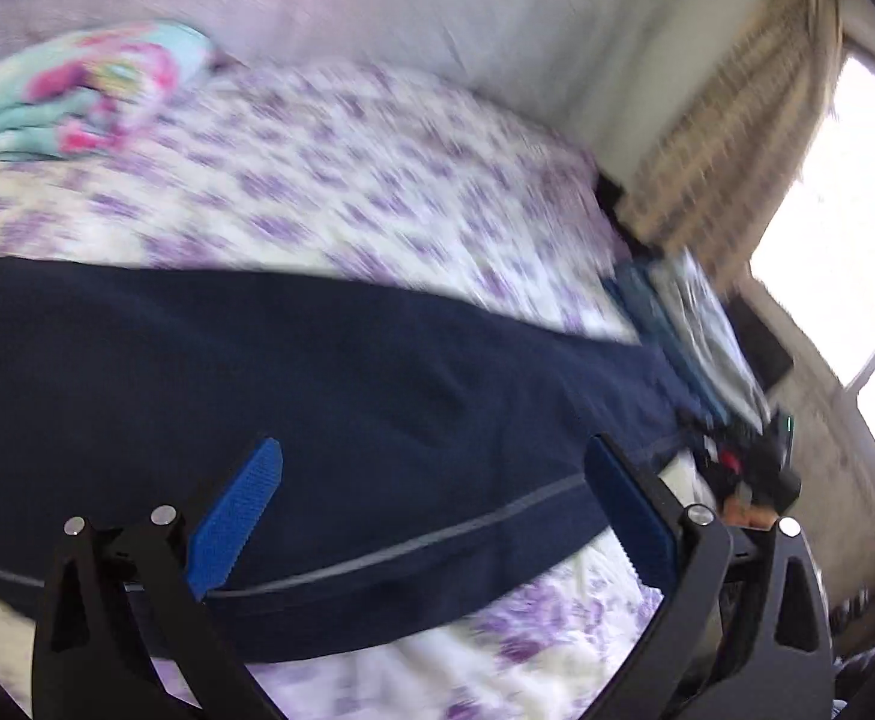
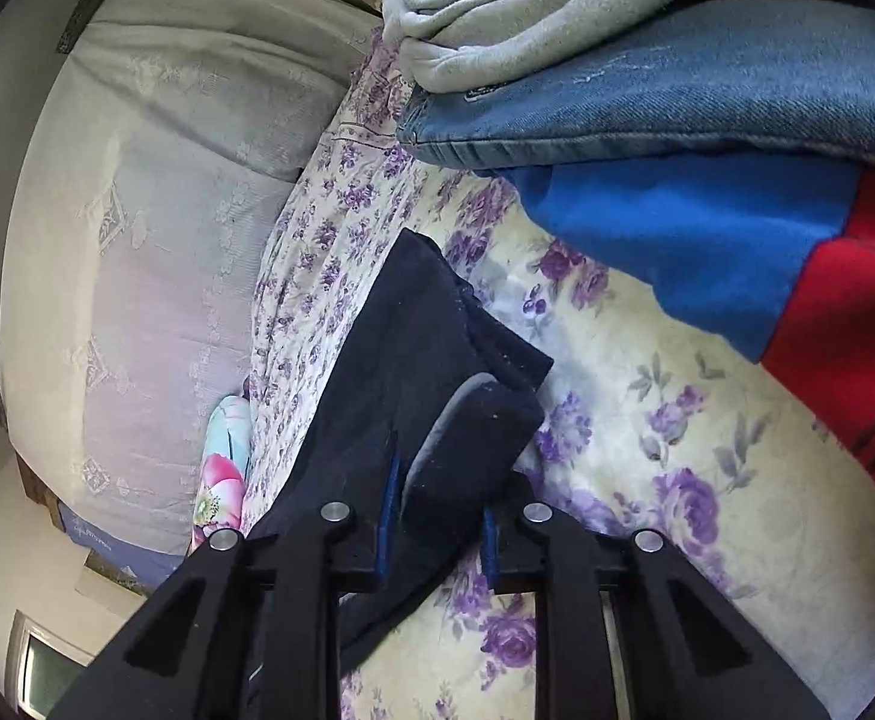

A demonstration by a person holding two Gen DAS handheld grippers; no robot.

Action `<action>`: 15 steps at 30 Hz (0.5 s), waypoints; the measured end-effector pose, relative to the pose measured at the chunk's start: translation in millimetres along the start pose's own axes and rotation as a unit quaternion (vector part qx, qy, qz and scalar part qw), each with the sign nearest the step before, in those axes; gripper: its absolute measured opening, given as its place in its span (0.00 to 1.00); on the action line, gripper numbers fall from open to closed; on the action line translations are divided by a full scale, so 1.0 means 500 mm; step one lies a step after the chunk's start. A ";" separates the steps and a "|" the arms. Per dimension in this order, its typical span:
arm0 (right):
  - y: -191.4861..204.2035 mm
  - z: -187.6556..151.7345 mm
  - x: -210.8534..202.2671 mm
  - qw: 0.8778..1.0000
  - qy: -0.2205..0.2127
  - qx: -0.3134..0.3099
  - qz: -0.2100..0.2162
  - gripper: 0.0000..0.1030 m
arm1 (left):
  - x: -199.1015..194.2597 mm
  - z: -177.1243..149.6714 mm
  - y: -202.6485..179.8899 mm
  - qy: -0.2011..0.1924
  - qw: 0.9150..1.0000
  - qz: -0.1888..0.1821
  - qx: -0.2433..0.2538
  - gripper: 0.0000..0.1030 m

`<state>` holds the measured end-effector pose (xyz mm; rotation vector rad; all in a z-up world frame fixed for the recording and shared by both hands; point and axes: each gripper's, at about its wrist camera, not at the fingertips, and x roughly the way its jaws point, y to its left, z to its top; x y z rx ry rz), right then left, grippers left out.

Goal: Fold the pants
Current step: 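Grasp the folded pant edge with the right tool while the left tool holds the waistband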

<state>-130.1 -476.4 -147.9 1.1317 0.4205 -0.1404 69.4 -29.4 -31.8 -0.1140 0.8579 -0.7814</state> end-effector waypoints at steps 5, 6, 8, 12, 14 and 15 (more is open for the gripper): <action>0.001 -0.001 -0.002 1.000 0.000 -0.003 0.001 0.20 | 0.126 -0.063 -0.064 0.065 0.994 0.071 0.051 0.95; 0.000 -0.002 -0.003 1.000 0.000 -0.004 0.001 0.20 | 0.128 -0.073 -0.071 0.060 0.992 0.084 0.073 0.95; 0.001 -0.004 -0.005 1.000 -0.002 -0.009 -0.001 0.20 | 0.120 -0.075 -0.087 0.052 0.989 0.106 0.089 0.95; 0.004 -0.004 -0.005 1.000 -0.006 -0.015 -0.002 0.20 | 0.083 -0.034 -0.083 0.001 0.994 0.105 0.037 0.95; 0.006 -0.006 -0.005 1.000 -0.006 -0.014 -0.002 0.20 | 0.094 -0.011 -0.086 -0.015 0.989 0.142 0.030 0.95; 0.007 -0.006 -0.004 1.000 -0.006 -0.015 -0.003 0.20 | 0.111 -0.007 -0.089 -0.004 0.986 0.161 0.035 0.95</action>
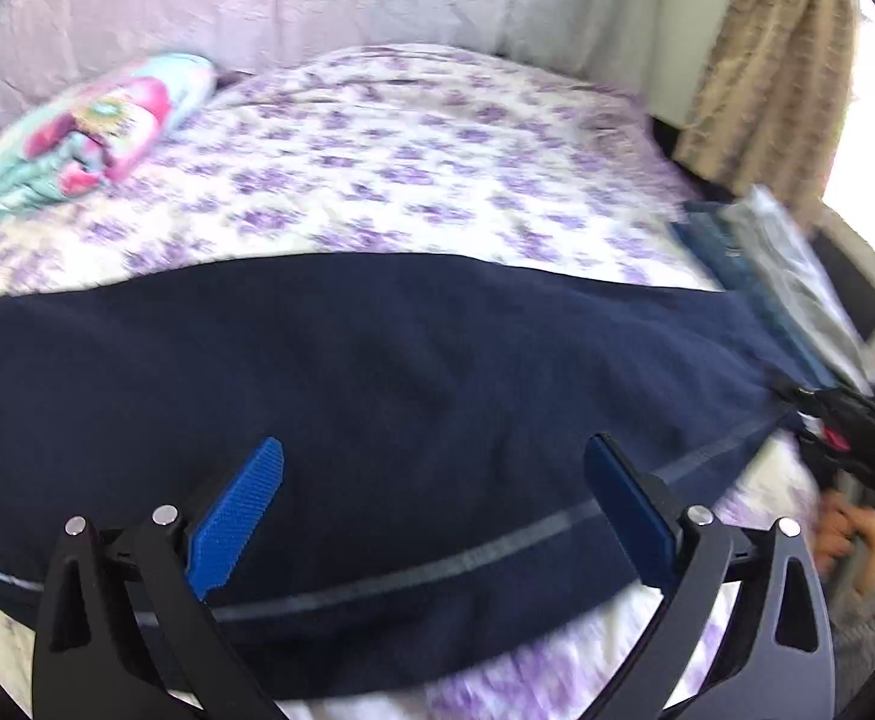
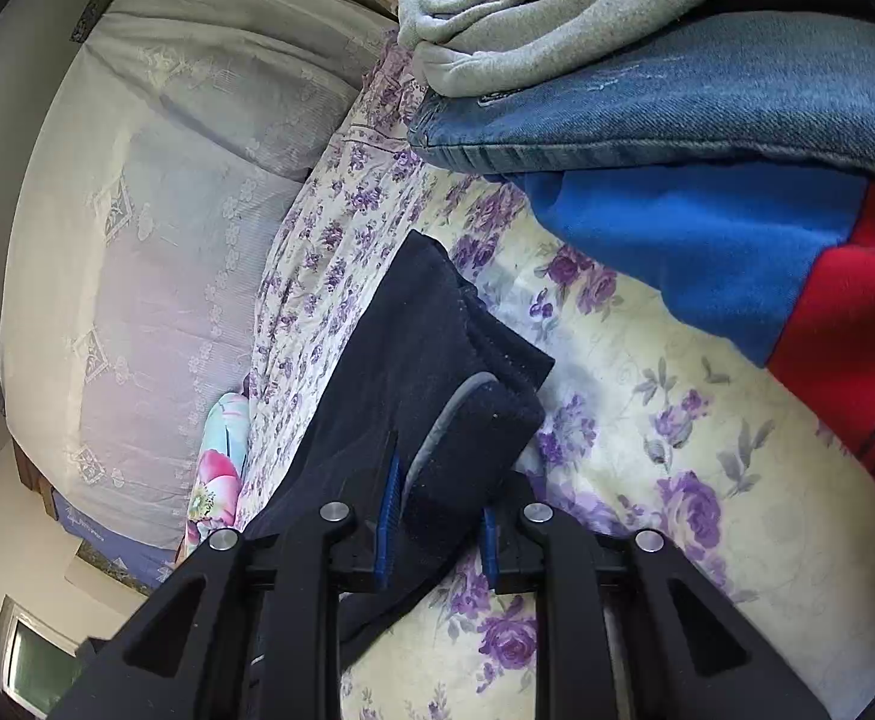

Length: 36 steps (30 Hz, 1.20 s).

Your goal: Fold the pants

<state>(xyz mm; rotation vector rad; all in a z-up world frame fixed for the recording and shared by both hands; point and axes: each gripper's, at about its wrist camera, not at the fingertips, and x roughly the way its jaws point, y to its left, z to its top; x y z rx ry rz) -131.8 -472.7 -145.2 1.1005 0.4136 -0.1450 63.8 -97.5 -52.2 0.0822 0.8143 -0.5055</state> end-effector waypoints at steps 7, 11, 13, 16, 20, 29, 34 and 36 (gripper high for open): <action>-0.003 0.008 0.005 1.000 0.007 0.008 0.003 0.20 | 0.009 -0.052 -0.001 0.029 0.999 -0.004 0.013 0.95; -0.008 0.017 0.010 0.999 0.008 0.030 0.011 0.21 | -0.050 -0.061 0.085 -0.008 0.998 -0.042 -0.047 0.95; -0.006 0.016 0.011 1.000 0.005 0.029 0.011 0.21 | -0.082 -0.068 0.128 -0.029 0.998 -0.017 -0.056 0.95; -0.003 0.019 0.008 0.999 -0.001 0.028 0.017 0.21 | -0.141 -0.073 0.229 -0.061 0.994 0.028 -0.089 0.95; 0.038 0.023 0.004 1.000 -0.012 -0.013 0.001 0.20 | -0.217 -0.091 0.396 -0.095 0.974 0.123 -0.165 0.95; 0.232 -0.002 0.006 0.978 -0.025 -0.203 -0.048 0.19 | -0.281 -0.196 0.622 -0.132 0.913 0.188 -0.337 0.96; 0.358 -0.060 0.037 0.946 -0.013 -0.319 -0.056 0.19 | -0.281 -0.232 0.663 -0.148 0.897 0.144 -0.392 0.96; 0.414 -0.103 0.057 0.924 -0.001 -0.378 -0.058 0.19 | -0.285 -0.238 0.664 -0.154 0.896 0.136 -0.394 0.96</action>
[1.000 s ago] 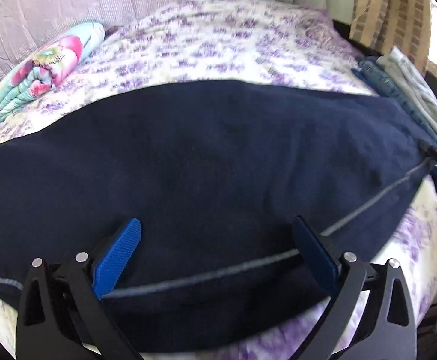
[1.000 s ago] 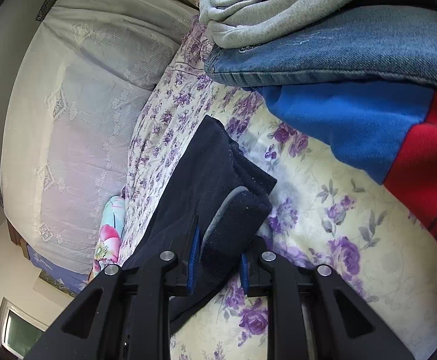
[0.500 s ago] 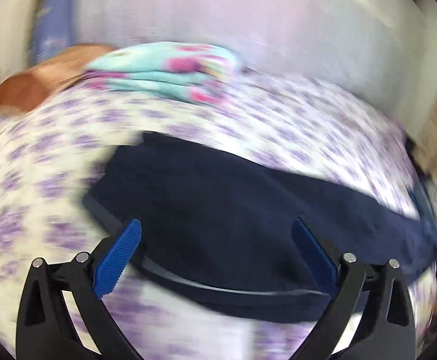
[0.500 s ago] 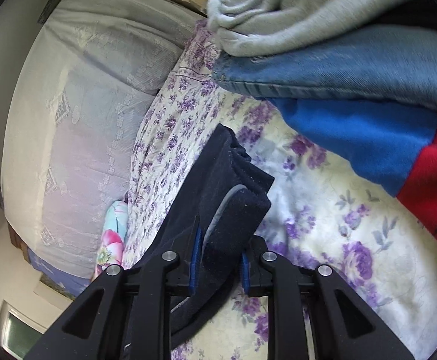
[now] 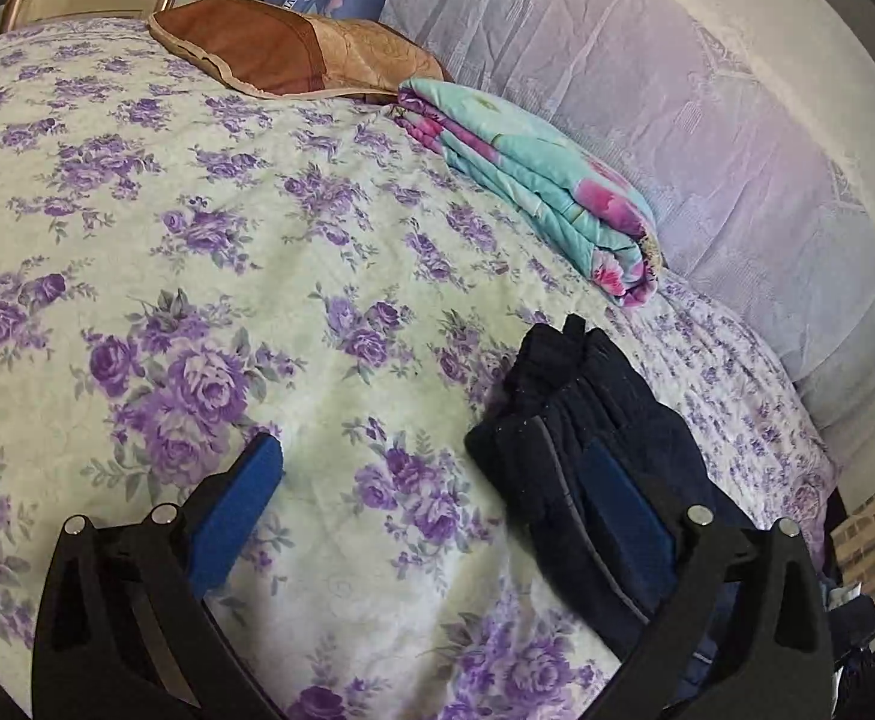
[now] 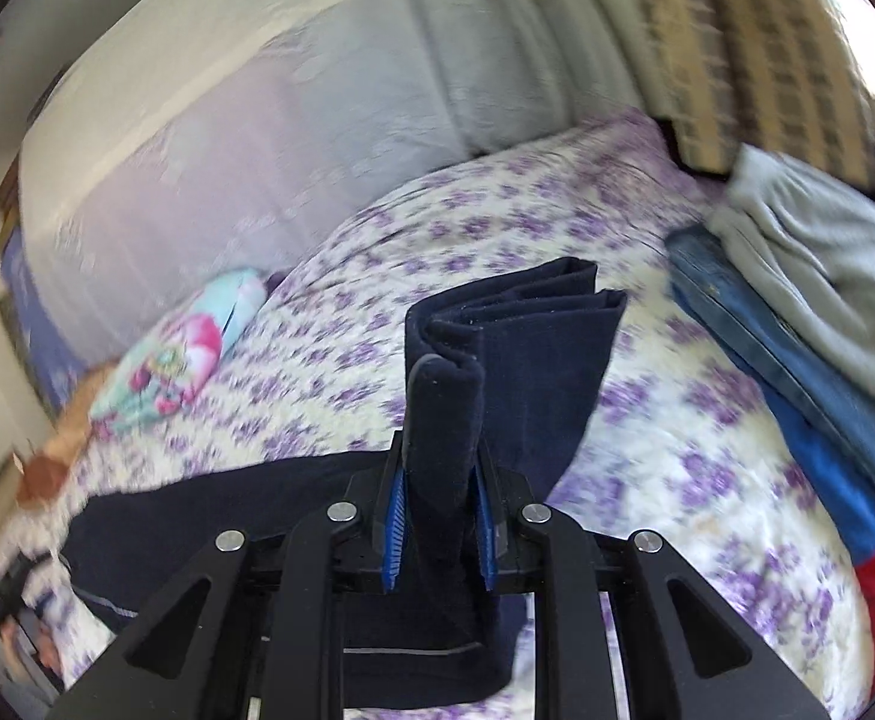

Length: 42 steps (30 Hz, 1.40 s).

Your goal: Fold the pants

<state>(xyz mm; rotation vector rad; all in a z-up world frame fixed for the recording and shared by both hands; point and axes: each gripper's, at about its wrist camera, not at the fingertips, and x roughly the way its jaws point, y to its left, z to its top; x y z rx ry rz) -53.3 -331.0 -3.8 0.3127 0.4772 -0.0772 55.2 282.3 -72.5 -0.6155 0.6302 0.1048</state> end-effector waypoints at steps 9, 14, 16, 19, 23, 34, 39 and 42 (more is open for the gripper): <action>0.293 -0.099 0.072 0.972 0.071 -0.213 0.063 0.19 | -0.005 -0.002 0.016 -0.011 0.999 -0.030 -0.015 0.96; 0.358 -0.181 0.100 0.956 0.098 -0.272 0.054 0.19 | -0.007 -0.003 0.019 -0.012 0.999 -0.037 -0.017 0.96; 0.350 -0.162 0.080 0.960 0.090 -0.257 0.058 0.19 | -0.007 -0.003 0.020 -0.013 0.999 -0.039 -0.018 0.96; 0.371 -0.142 0.052 0.960 0.060 -0.267 0.062 0.19 | -0.008 -0.004 0.020 -0.013 0.999 -0.038 -0.018 0.96; 0.399 -0.160 0.050 0.952 0.073 -0.284 0.090 0.19 | -0.007 -0.005 0.019 -0.012 0.999 -0.036 -0.017 0.96; 0.404 -0.224 0.102 0.933 0.140 -0.314 0.109 0.38 | -0.045 -0.018 -0.025 -0.024 0.997 -0.070 0.009 0.96; 0.421 -0.234 0.088 0.905 0.174 -0.358 0.148 0.68 | -0.032 -0.086 -0.189 0.053 0.981 -0.147 0.117 0.96; 0.389 -0.186 0.063 0.907 0.194 -0.316 0.199 0.67 | -0.014 -0.148 -0.304 0.090 0.959 -0.172 0.207 0.95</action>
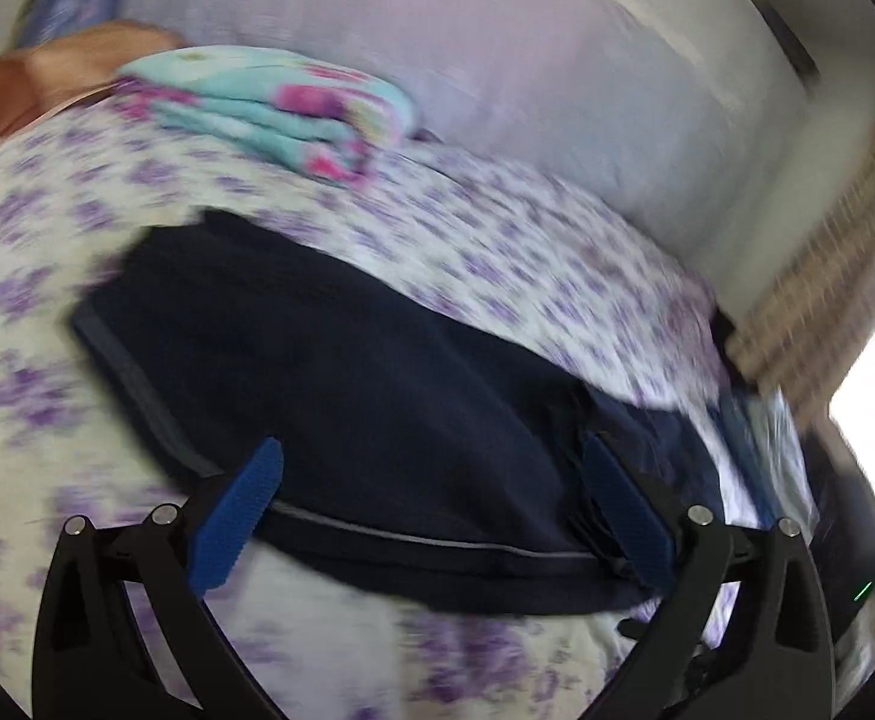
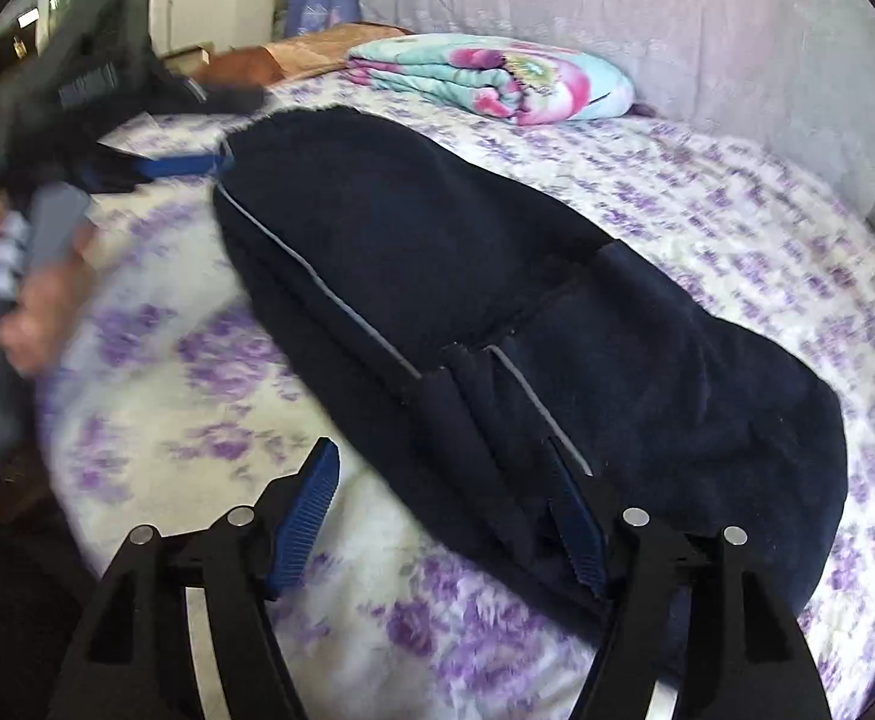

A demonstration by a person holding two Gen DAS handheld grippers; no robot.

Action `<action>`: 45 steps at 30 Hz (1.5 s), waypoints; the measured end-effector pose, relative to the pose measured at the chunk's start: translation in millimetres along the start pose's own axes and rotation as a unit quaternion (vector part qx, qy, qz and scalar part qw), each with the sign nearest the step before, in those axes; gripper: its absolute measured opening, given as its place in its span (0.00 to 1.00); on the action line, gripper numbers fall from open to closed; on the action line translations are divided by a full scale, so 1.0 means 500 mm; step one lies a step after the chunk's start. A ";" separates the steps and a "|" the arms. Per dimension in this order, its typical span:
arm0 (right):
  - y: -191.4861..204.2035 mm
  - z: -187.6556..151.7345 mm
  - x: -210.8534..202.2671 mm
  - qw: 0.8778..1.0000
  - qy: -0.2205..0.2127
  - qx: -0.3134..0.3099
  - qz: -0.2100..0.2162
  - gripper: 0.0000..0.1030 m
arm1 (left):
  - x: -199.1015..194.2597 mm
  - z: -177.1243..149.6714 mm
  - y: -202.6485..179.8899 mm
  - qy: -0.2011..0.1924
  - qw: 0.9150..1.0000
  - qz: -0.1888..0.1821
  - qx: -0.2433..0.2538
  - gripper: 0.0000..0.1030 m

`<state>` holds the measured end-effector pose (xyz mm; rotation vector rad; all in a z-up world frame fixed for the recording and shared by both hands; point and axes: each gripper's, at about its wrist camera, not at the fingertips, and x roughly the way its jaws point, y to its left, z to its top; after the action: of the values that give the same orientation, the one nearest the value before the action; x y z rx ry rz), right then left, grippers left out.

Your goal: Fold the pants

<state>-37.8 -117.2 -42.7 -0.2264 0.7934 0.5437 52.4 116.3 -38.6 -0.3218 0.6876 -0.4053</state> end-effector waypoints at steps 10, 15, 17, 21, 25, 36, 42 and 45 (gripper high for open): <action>-0.318 0.130 -0.014 0.950 -0.056 0.247 0.184 0.71 | 0.155 -0.051 -0.215 0.068 0.986 0.000 0.149 0.95; -0.396 0.240 0.174 0.921 0.023 0.284 0.265 0.71 | 0.202 -0.079 -0.194 0.102 0.982 0.034 0.155 0.96; -0.394 0.265 0.238 0.916 0.053 0.281 0.282 0.71 | 0.202 -0.079 -0.188 0.105 0.982 0.030 0.153 0.96; -0.345 0.285 0.342 0.901 0.123 0.263 0.323 0.73 | 0.197 -0.084 -0.187 0.103 0.982 0.026 0.157 0.96; -0.351 0.298 0.385 0.919 0.121 0.262 0.267 0.58 | 0.199 -0.081 -0.185 0.104 0.982 0.024 0.155 0.96; -0.319 0.301 0.373 0.953 0.149 0.152 0.214 0.41 | 0.198 -0.080 -0.175 0.107 0.981 0.011 0.163 0.96; -0.306 0.304 0.363 0.971 0.118 0.117 0.171 0.16 | 0.195 -0.083 -0.178 0.107 0.981 0.010 0.162 0.96; -0.332 0.309 0.371 0.971 0.108 0.139 0.162 0.14 | 0.194 -0.084 -0.178 0.107 0.981 0.010 0.161 0.96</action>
<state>253.2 -126.7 -72.8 0.1083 1.1175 0.7136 69.9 -12.6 -85.1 0.0375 0.8194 -0.5288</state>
